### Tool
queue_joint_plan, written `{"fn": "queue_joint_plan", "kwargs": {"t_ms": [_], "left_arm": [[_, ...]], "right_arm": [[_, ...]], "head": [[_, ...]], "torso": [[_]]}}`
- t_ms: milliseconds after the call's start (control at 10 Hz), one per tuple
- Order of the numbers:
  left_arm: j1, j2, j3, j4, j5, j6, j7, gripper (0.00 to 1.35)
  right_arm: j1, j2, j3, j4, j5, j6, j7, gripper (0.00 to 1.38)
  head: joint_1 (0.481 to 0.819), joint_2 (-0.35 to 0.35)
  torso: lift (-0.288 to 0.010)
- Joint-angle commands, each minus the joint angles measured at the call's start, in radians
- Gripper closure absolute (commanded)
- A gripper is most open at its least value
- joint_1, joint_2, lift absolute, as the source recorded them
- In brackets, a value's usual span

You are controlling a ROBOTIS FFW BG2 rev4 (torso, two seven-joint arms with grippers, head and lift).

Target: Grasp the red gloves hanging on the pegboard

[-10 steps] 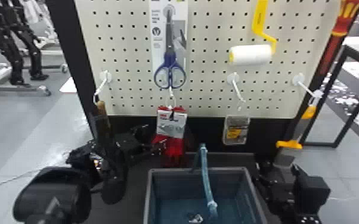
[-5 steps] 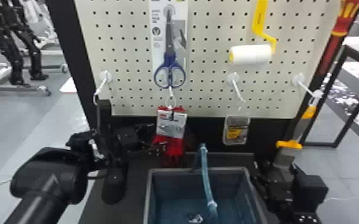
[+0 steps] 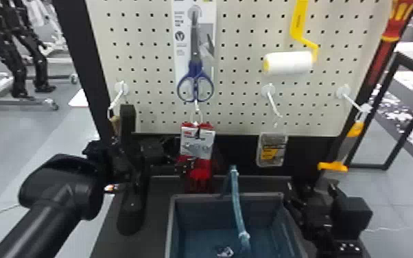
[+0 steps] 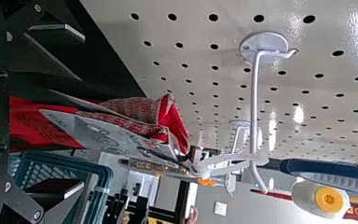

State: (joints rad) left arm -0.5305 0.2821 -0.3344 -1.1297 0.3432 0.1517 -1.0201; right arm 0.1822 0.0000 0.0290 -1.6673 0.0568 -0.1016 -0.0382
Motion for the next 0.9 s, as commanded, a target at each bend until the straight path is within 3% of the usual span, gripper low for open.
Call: {"fn": "queue_joint_plan", "kwargs": {"t_ms": [0, 100, 200, 300, 800], "left_arm": [[-0.011, -0.003, -0.025, 0.013, 0.011, -0.004, 0.0, 0.22], [-0.019, -0.003, -0.04, 0.019, 0.007, -0.003, 0.0, 0.51], [-0.022, -0.009, -0.049, 0.024, 0.01, -0.004, 0.003, 0.93], [-0.022, -0.014, -0.051, 0.028, 0.026, 0.009, 0.011, 1.2], [-0.013, -0.014, -0.051, 0.034, 0.036, 0.035, 0.021, 1.21]], "right_arm": [[-0.003, 0.001, 0.003, 0.005, 0.0, -0.006, 0.003, 0.27], [-0.003, 0.001, 0.003, 0.006, 0.002, -0.006, 0.004, 0.27], [-0.004, 0.001, 0.003, 0.008, 0.002, -0.006, 0.004, 0.27], [-0.004, 0.001, 0.003, 0.009, 0.002, -0.007, 0.004, 0.27], [-0.004, 0.001, 0.003, 0.011, 0.002, -0.012, 0.008, 0.27]], "head": [[0.549, 0.0], [0.549, 0.0], [0.549, 0.0], [0.549, 0.0], [0.549, 0.0]], "torso": [[-0.1], [-0.1], [-0.1], [-0.1], [-0.1]]}}
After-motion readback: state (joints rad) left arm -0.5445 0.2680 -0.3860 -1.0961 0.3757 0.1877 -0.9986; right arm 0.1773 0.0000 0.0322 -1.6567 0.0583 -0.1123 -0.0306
